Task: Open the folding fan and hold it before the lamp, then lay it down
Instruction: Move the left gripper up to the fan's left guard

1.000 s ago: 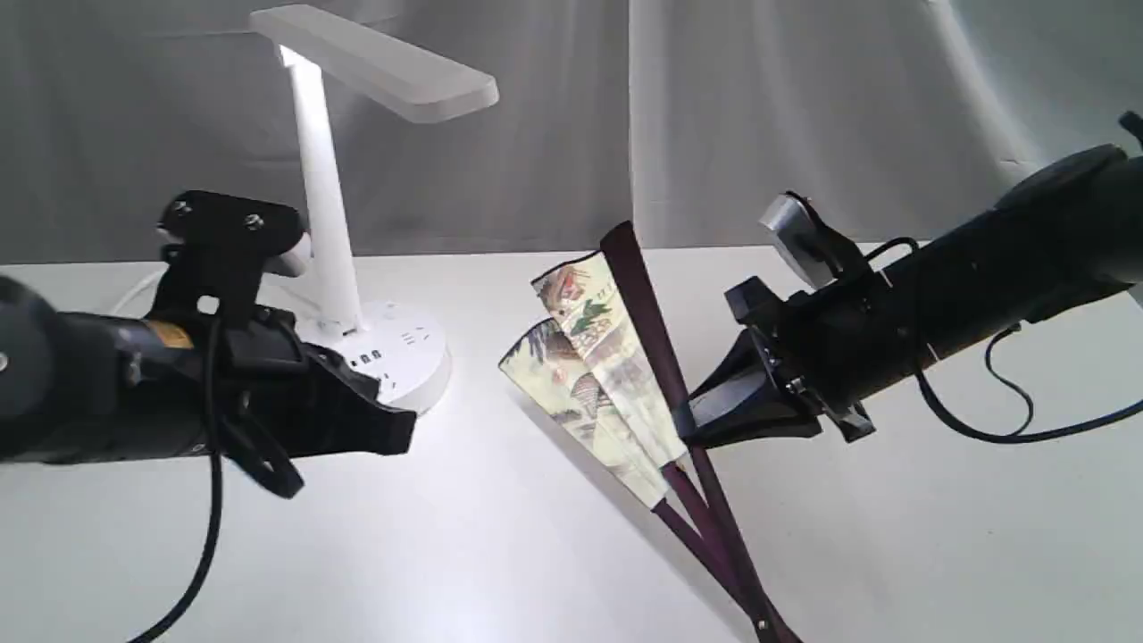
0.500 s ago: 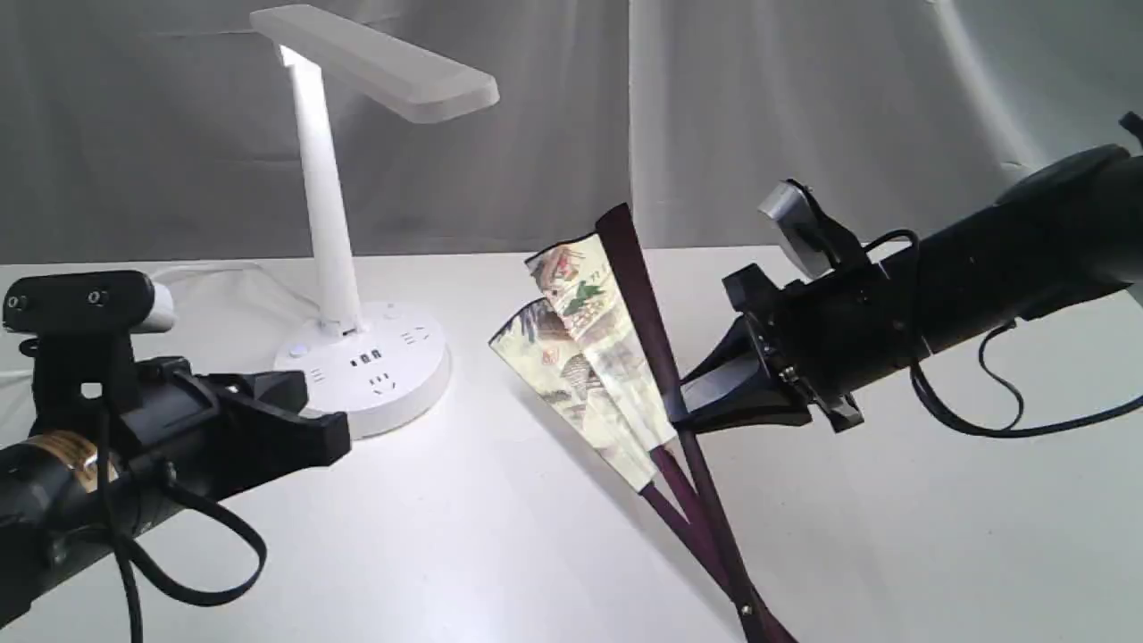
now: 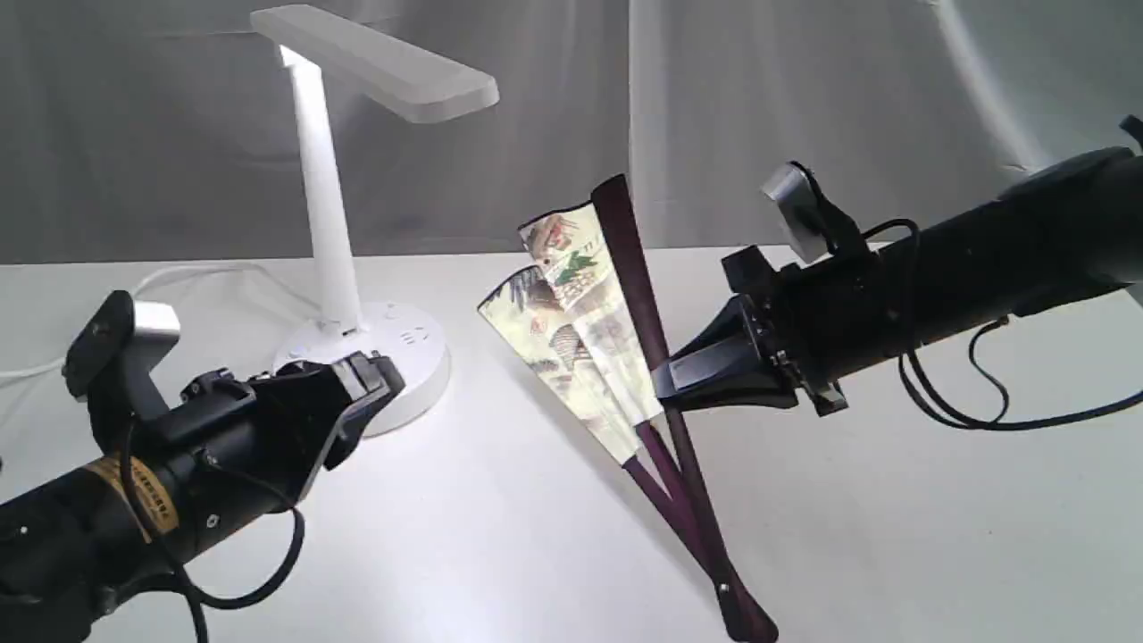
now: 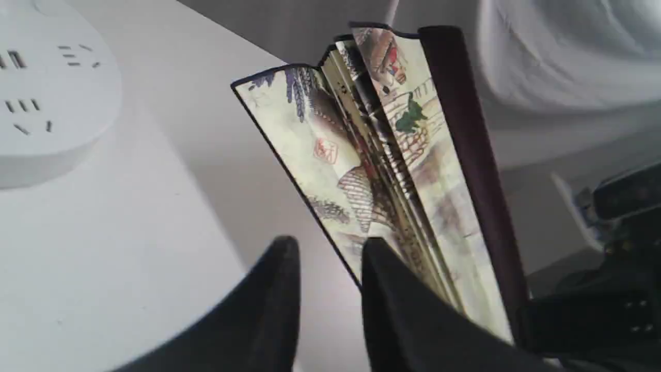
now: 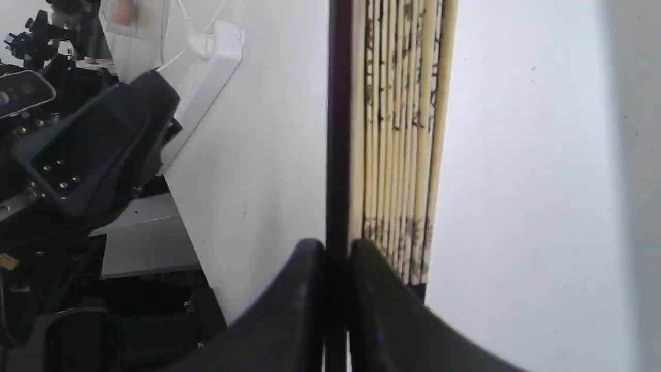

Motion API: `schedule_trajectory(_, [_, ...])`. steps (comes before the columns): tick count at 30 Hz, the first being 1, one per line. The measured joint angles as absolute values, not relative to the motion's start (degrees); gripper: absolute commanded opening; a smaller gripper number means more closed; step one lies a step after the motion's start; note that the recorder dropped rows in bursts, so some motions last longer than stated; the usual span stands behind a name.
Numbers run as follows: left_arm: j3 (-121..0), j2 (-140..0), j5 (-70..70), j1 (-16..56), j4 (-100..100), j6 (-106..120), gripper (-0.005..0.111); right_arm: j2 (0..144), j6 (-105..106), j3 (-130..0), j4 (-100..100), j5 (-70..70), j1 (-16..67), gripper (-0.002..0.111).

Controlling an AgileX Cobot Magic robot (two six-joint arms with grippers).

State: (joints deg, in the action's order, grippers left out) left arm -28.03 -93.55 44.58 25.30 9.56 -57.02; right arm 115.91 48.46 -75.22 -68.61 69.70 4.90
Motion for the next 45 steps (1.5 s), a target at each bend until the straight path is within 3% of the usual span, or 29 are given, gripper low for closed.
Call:
schedule_trajectory(3, [-28.0,-96.6,48.8,25.3,9.6,-63.8,0.049,115.9,48.5,-75.2,-68.8,69.7,4.9,0.0])
schedule_trajectory(6, [-28.0,-100.0,54.1,25.3,9.6,-69.3,0.054,115.9,48.5,-75.2,-68.8,69.7,4.9,0.0])
schedule_trajectory(15, [-29.0,-111.3,68.1,25.3,10.0,-81.2,0.054,115.3,48.5,-73.4,-69.9,69.6,5.5,0.0])
schedule_trajectory(32, [-42.0,-121.3,69.1,25.3,17.0,-92.4,0.054,115.0,52.3,-65.8,-76.0,69.5,6.6,0.0])
schedule_trajectory(45, [-43.4,-122.1,69.4,25.3,18.7,-96.7,0.054,115.0,53.4,-65.8,-79.9,69.2,6.6,0.0])
